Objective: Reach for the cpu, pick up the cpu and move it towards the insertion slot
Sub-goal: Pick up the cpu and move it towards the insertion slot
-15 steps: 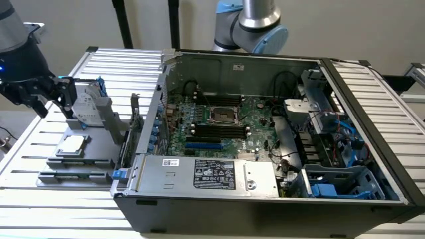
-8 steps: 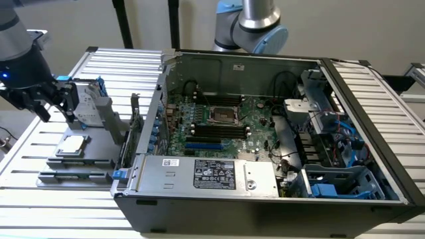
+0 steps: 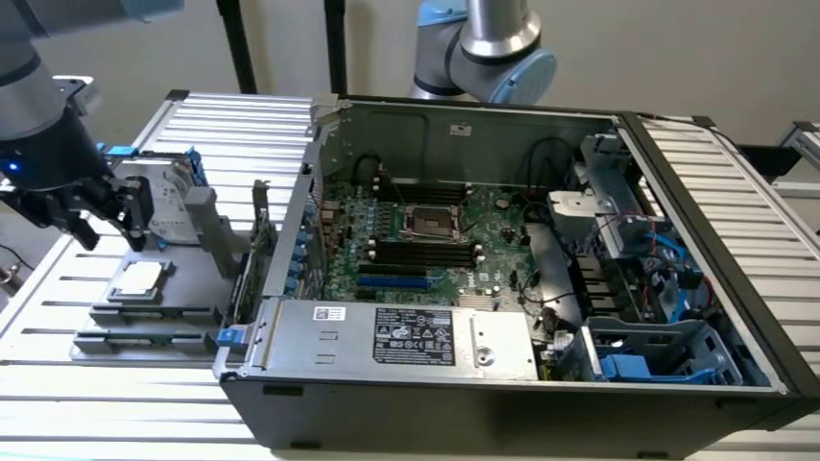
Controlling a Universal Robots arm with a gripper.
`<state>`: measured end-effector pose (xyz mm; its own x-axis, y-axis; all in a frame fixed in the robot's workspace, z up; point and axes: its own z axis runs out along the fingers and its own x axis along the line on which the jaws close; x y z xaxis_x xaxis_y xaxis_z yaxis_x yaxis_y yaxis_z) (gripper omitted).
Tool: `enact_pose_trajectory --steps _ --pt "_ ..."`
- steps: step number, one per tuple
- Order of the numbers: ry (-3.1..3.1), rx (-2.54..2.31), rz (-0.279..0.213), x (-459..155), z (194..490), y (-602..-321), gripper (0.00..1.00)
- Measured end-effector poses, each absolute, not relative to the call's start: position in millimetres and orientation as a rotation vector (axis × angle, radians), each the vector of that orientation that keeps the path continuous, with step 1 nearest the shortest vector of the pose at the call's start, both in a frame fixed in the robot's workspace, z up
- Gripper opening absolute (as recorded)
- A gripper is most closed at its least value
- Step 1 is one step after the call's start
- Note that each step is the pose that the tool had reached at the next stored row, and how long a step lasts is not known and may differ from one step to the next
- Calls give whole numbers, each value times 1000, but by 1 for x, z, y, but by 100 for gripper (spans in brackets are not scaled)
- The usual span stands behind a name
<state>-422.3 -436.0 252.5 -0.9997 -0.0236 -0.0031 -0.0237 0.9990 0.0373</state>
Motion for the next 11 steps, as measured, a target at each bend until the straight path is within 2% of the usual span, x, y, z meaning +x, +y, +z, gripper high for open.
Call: enact_pose_trajectory --steps 11 --pt "3138 -46 58 -421 233 -442 60"
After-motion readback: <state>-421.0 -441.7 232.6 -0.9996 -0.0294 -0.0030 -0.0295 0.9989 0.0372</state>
